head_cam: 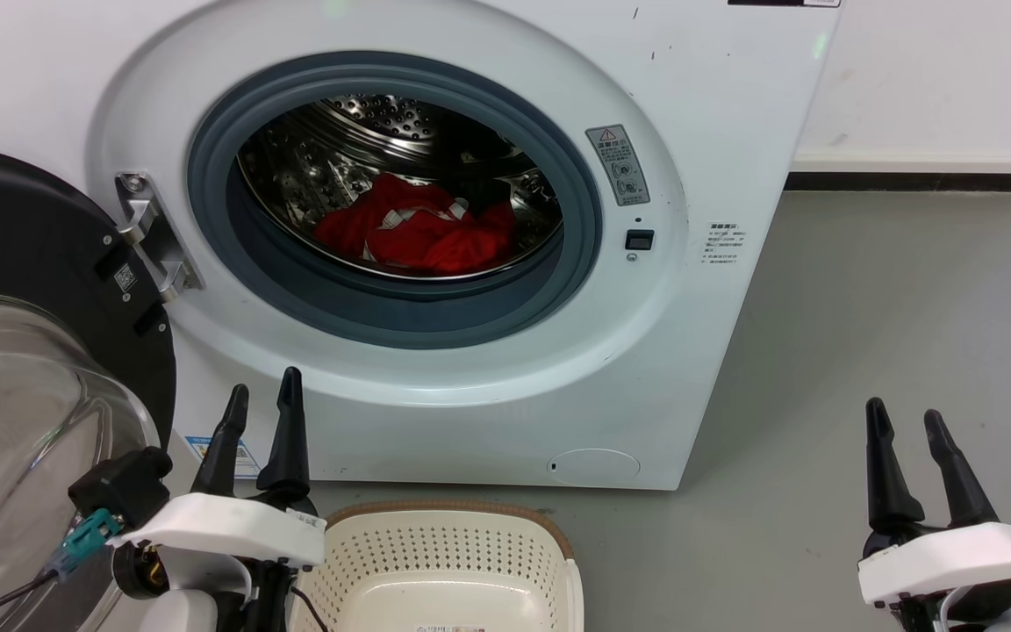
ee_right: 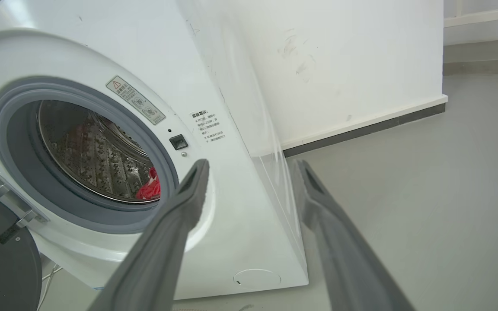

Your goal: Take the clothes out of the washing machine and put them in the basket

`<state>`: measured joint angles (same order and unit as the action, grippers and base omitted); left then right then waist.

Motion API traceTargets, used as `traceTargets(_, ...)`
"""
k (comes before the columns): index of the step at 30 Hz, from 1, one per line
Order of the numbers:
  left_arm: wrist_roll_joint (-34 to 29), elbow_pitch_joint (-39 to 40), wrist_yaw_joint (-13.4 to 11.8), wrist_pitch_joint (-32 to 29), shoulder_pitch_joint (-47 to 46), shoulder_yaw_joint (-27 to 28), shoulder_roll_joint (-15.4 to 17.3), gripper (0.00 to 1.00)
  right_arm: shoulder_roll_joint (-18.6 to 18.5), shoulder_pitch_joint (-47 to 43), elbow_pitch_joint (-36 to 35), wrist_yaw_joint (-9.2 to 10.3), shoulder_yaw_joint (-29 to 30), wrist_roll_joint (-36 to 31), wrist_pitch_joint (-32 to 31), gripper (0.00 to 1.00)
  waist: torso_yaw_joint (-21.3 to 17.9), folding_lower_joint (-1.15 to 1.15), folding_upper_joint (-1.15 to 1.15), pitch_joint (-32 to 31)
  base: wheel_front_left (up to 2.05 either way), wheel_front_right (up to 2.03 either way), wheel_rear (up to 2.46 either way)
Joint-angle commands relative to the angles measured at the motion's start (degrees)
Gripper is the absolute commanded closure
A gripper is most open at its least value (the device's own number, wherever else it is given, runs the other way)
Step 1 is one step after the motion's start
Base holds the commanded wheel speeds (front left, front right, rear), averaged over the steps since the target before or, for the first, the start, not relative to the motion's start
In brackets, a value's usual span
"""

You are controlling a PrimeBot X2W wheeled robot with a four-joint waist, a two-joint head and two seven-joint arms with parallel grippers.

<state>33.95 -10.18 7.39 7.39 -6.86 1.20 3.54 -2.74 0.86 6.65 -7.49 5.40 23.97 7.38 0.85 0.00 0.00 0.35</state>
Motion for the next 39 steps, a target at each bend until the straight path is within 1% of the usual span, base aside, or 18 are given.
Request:
traceTargets(1, -2.09, 0.29, 0.09, 0.70, -1.23, 0.08, 0.42, 0.00, -0.24, 0.19, -0.32, 0.00, 0.18, -2.37, 0.70, 0.00, 0.02, 0.00, 0.00, 0.02, 0.00, 0.00, 0.00)
traceTargets(4, -3.54, 0.13, 0.09, 1.08, -1.36, -0.02, 0.52, 0.00, -0.24, 0.21, -0.19, 0.00, 0.15, -3.93, 1.00, 0.00, 0.04, 0.00, 0.00, 0.05, 0.00, 0.00, 0.00)
traceTargets(15, -12.34, -0.53, -0.05, 2.92, -1.85, -0.57, 0.79, 0.00, -0.24, -0.14, 0.85, 0.00, 0.14, -11.76, 0.36, 0.00, 0.21, 0.00, 0.00, 0.12, 0.00, 0.00, 0.00)
traceTargets(39, -24.56, -2.82, -1.22, 5.71, -2.43, -2.01, 1.28, 0.00, -0.24, -0.60, 0.82, 0.01, 0.45, -23.13, 2.30, 0.00, 0.47, 0.00, 0.00, 0.07, 0.00, 0.00, 0.00)
